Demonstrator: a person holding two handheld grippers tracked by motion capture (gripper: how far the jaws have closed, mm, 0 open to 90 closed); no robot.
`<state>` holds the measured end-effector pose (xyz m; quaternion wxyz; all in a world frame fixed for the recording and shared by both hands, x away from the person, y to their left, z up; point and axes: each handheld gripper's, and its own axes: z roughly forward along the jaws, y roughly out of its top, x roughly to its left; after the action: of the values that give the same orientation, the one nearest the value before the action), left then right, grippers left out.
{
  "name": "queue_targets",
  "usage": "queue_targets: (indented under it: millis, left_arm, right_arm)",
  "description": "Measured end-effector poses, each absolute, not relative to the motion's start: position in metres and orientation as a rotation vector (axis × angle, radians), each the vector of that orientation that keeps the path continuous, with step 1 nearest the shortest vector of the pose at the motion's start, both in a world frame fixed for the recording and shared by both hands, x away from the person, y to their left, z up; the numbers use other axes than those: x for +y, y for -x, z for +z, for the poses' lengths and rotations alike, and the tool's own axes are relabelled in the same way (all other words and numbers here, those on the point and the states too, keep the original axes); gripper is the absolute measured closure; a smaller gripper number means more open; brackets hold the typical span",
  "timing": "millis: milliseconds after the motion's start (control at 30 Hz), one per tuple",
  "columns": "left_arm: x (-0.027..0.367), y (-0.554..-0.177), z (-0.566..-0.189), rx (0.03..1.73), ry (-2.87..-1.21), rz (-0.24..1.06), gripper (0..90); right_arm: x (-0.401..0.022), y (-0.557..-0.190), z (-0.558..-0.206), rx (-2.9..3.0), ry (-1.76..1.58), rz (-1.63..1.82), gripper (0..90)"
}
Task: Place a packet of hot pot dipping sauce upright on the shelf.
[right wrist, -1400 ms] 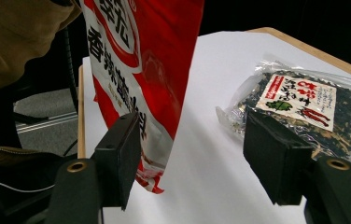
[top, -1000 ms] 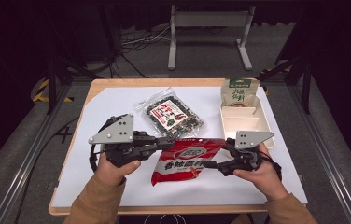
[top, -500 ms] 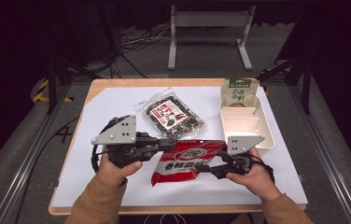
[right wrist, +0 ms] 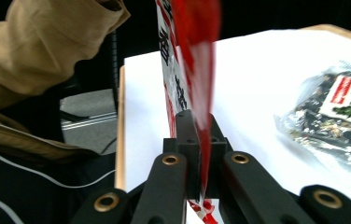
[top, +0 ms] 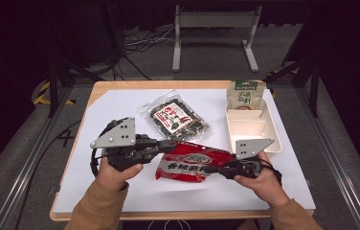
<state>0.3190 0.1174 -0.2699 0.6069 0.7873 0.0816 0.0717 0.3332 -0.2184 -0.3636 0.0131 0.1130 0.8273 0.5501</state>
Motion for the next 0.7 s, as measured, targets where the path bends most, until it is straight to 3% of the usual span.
queue_targets:
  millis: [167, 333, 400, 567, 700]
  left_arm:
    - [0.121, -0.323, -0.272, 0.211, -1.802, 0.160, 90.0]
    - [0.123, -0.325, -0.276, 0.227, -1.812, 0.169, 80.6]
    - [0.124, -0.326, -0.277, 0.234, -1.811, 0.169, 75.4]
    - [0.125, -0.328, -0.280, 0.275, -1.808, 0.193, 51.8]
    - [0.127, -0.330, -0.282, 0.294, -1.810, 0.205, 44.6]
  right_arm:
    - [-0.218, -0.330, -0.356, 2.605, -0.335, 1.675, 89.3]
    - [-0.223, -0.329, -0.345, 2.632, -0.334, 1.639, 89.3]
    - [-0.226, -0.330, -0.341, 2.645, -0.355, 1.627, 89.3]
    - [-0.238, -0.332, -0.327, 2.653, -0.398, 1.614, 89.3]
    - [-0.243, -0.333, -0.320, 2.658, -0.404, 1.579, 89.3]
